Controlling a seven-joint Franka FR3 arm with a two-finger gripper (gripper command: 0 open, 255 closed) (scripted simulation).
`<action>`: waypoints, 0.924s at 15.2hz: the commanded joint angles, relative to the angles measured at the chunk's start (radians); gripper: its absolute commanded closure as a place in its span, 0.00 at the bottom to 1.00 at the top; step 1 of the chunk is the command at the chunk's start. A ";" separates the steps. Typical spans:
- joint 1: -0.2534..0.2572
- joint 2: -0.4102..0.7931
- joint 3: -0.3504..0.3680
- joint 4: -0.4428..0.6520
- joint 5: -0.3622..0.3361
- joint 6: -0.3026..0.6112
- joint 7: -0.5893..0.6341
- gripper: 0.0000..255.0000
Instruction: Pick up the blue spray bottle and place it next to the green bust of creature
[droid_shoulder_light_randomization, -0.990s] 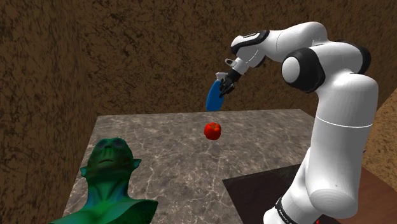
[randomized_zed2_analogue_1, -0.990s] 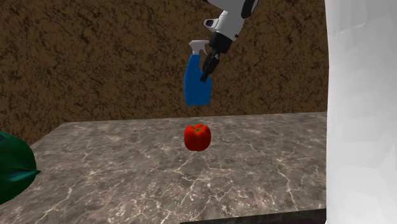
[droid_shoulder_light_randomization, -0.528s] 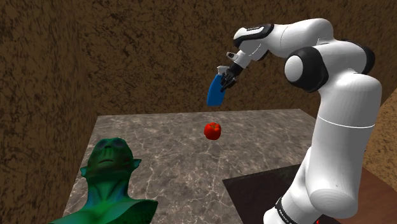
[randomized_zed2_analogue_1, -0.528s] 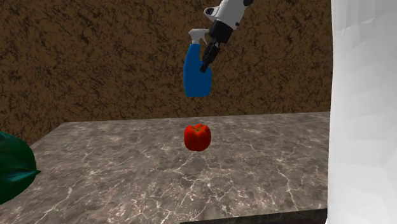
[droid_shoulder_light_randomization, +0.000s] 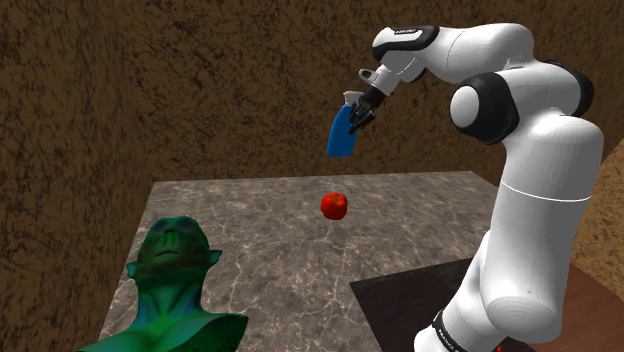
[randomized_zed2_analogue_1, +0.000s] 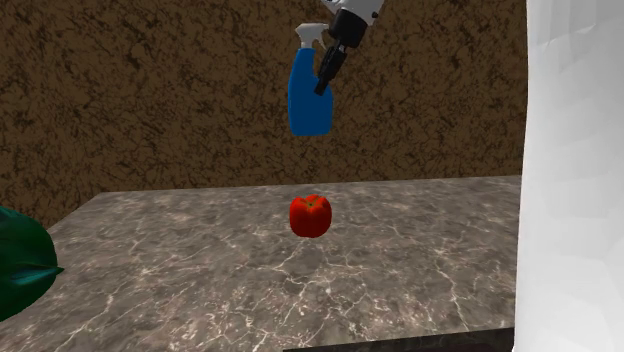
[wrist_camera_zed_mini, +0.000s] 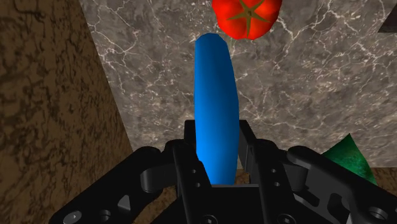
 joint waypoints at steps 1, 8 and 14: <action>-0.008 0.004 -0.001 0.031 0.001 -0.026 0.010 1.00; -0.034 0.015 -0.002 0.136 0.008 -0.115 0.046 1.00; -0.070 0.039 -0.001 0.243 0.028 -0.199 0.076 1.00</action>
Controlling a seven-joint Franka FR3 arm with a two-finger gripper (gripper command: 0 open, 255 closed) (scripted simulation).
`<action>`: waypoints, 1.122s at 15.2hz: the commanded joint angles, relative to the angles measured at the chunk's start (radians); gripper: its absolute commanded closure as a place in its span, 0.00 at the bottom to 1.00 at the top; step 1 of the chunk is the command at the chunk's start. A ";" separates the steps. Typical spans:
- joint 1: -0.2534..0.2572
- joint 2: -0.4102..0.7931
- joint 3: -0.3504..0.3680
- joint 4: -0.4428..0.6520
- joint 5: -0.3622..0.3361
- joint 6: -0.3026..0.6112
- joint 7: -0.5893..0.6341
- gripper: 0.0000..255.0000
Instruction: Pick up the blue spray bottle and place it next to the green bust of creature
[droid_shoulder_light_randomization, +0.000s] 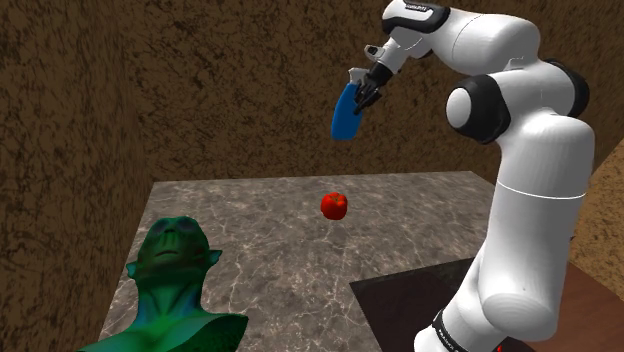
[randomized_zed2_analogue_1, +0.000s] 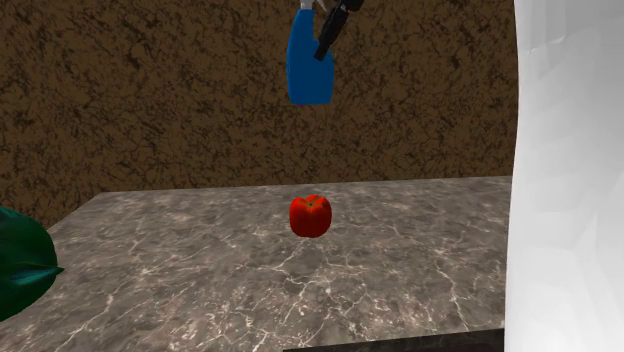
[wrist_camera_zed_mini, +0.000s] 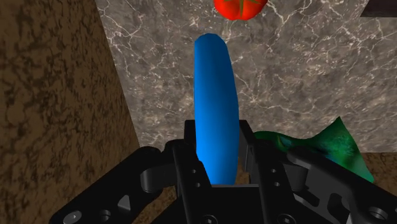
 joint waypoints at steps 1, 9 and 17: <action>-0.017 0.014 0.001 0.041 0.012 -0.031 0.008 1.00; 0.191 -0.095 0.046 -0.082 -0.069 0.121 0.186 1.00; 0.324 -0.112 0.113 -0.105 -0.096 0.227 0.352 1.00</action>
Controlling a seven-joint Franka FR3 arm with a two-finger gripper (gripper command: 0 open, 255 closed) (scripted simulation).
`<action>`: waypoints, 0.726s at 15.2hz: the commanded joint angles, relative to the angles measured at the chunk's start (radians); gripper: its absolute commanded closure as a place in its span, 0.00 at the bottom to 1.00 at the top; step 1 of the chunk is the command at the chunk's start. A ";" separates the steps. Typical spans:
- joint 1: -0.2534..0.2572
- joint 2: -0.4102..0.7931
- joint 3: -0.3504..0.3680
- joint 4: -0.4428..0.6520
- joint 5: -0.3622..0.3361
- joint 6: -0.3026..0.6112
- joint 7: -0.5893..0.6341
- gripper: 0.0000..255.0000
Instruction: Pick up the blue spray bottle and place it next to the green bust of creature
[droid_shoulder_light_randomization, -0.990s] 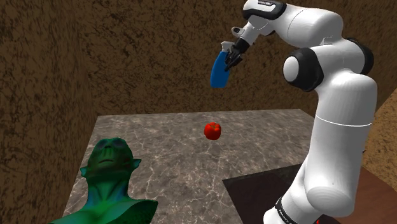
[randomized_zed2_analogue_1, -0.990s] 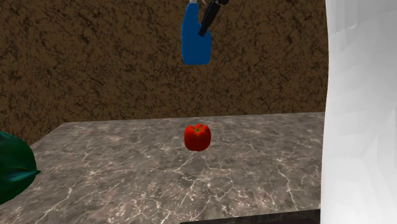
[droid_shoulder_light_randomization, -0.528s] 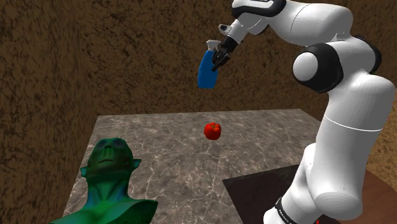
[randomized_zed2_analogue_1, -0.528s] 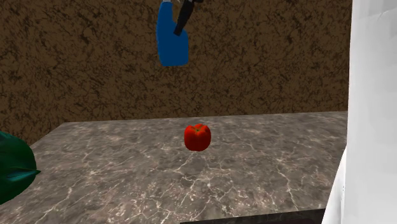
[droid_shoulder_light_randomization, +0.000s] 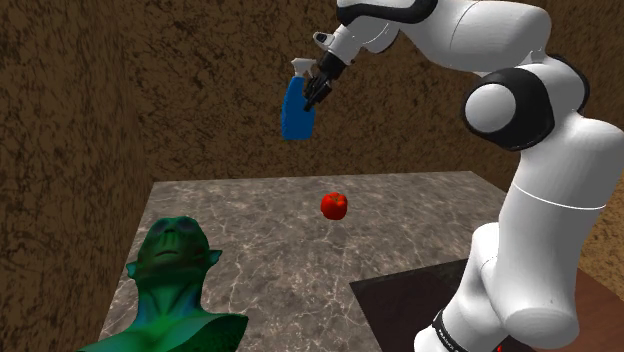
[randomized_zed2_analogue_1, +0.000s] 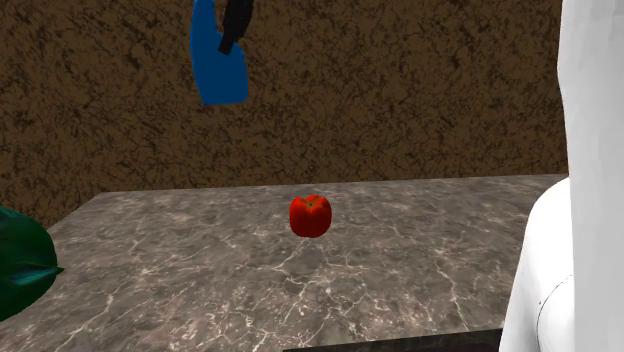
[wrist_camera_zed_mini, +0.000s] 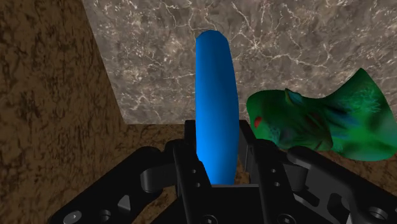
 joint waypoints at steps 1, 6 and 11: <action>0.035 -0.009 0.016 -0.010 -0.011 0.028 0.043 1.00; 0.091 0.032 0.055 0.032 0.001 0.066 0.135 1.00; 0.129 0.104 0.091 0.115 0.025 0.084 0.224 1.00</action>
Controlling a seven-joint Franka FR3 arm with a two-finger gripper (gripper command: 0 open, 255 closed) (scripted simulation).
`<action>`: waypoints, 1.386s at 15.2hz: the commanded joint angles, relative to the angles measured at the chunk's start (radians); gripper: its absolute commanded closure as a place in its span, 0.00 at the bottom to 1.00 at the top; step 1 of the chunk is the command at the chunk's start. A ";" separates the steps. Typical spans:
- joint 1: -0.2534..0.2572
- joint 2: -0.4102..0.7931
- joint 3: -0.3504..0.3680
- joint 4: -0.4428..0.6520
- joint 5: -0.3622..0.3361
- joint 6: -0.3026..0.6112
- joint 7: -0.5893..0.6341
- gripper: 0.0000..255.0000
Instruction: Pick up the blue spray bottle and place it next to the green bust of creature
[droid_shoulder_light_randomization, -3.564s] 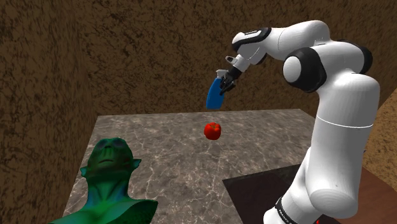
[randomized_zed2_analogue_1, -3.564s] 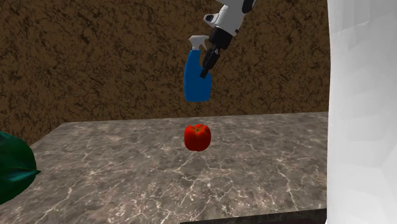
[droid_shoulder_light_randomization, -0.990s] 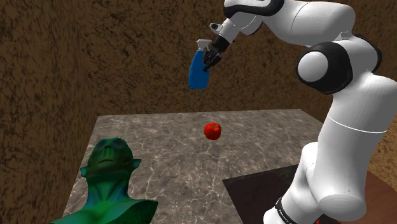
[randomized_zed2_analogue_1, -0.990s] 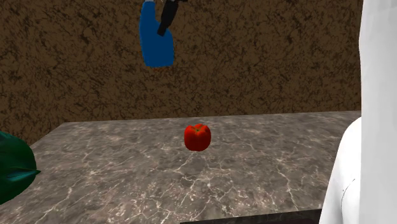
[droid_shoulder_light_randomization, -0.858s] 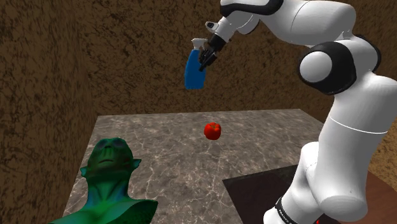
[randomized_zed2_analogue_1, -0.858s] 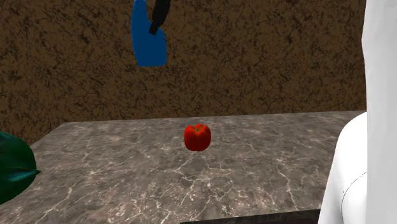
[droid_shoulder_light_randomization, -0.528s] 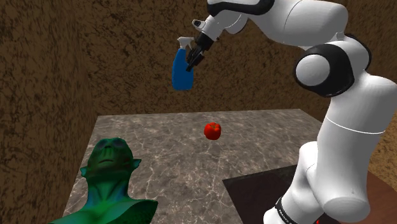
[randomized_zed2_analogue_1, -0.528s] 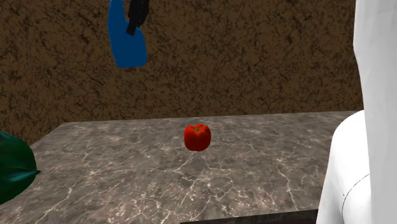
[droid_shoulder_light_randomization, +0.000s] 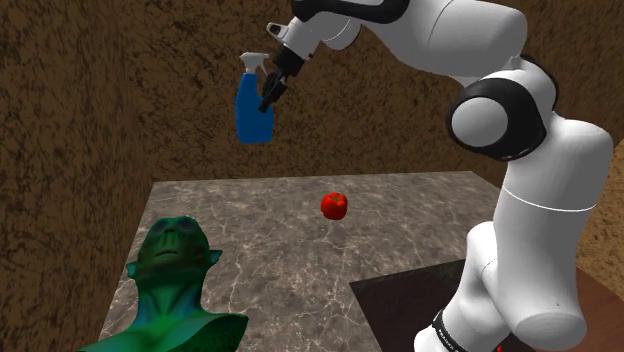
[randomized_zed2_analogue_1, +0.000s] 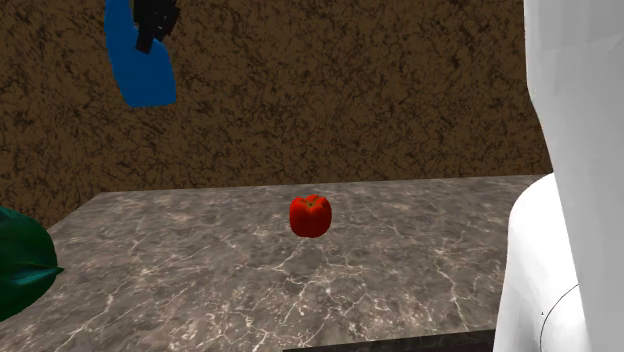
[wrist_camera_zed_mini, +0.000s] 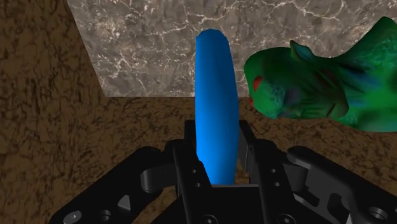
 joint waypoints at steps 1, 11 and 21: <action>0.009 0.040 0.015 0.048 0.016 0.003 0.036 1.00; -0.007 0.303 0.093 0.430 0.096 -0.051 0.237 1.00; 0.025 0.366 0.107 0.432 0.110 0.020 0.258 1.00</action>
